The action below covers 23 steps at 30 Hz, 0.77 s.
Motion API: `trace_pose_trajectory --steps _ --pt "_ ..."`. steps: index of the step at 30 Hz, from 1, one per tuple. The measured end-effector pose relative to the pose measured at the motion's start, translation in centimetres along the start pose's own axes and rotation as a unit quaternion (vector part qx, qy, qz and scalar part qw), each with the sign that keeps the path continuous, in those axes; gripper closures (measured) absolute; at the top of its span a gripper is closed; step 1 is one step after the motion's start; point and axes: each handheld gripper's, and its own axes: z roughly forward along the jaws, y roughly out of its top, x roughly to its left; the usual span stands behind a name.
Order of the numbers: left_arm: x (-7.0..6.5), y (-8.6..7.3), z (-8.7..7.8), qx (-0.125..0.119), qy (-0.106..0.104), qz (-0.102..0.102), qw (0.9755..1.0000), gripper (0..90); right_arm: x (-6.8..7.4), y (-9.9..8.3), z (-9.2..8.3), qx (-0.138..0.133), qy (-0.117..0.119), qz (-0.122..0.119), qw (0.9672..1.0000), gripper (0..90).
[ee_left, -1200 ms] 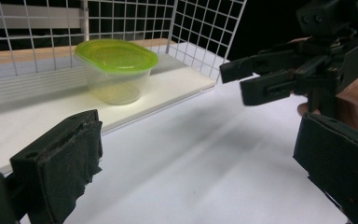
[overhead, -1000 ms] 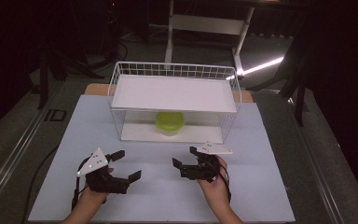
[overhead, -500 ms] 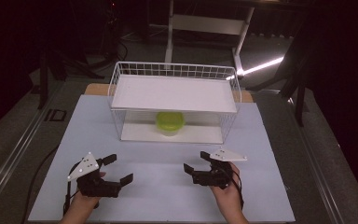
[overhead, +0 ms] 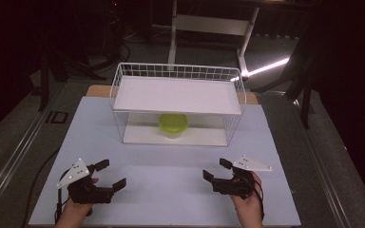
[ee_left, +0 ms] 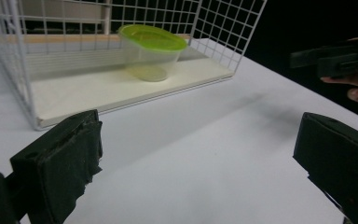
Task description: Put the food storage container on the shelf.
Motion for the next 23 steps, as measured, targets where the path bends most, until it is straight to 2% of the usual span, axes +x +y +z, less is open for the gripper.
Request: trace_pose_trajectory --steps 4,5,9,13,15,17,20,23 --pt "0.1 0.0 -0.1 0.01 0.009 0.003 0.9999 2.0 -0.5 -0.6 -0.6 0.008 0.002 0.004 1.0 16.1" --pt "0.0 0.0 -0.2 0.008 0.007 0.001 0.9999 2.0 -0.5 -0.8 -0.8 0.013 0.0 -0.004 0.9999 16.1" --pt "-0.2 -0.2 -0.3 0.011 0.005 -0.002 0.9999 2.0 -1.0 -1.7 -1.5 0.001 -0.011 -0.009 0.9999 16.1" --pt "-0.3 -0.7 -0.4 0.007 0.001 -0.003 1.0 2.0 -1.4 -2.1 -1.9 0.002 -0.018 -0.013 0.9998 16.1" --pt "-0.3 -0.9 -0.4 0.005 -0.002 -0.005 1.0 2.0 -1.6 -2.3 -2.0 -0.001 -0.02 -0.011 0.9997 16.1" --pt "-0.3 -1.1 -0.3 0.008 0.003 0.0 1.0 2.0 -1.9 -2.5 -2.0 -0.003 -0.019 -0.007 0.9998 16.1" --pt "-0.3 -1.2 -0.2 0.006 0.009 0.005 0.9999 2.0 -2.2 -2.7 -1.7 0.004 -0.023 -0.009 0.9997 16.1" --pt "-0.3 -1.2 -0.1 0.011 0.007 0.001 0.9999 2.0 -2.4 -2.8 -1.4 0.008 -0.021 -0.01 0.9997 16.1"
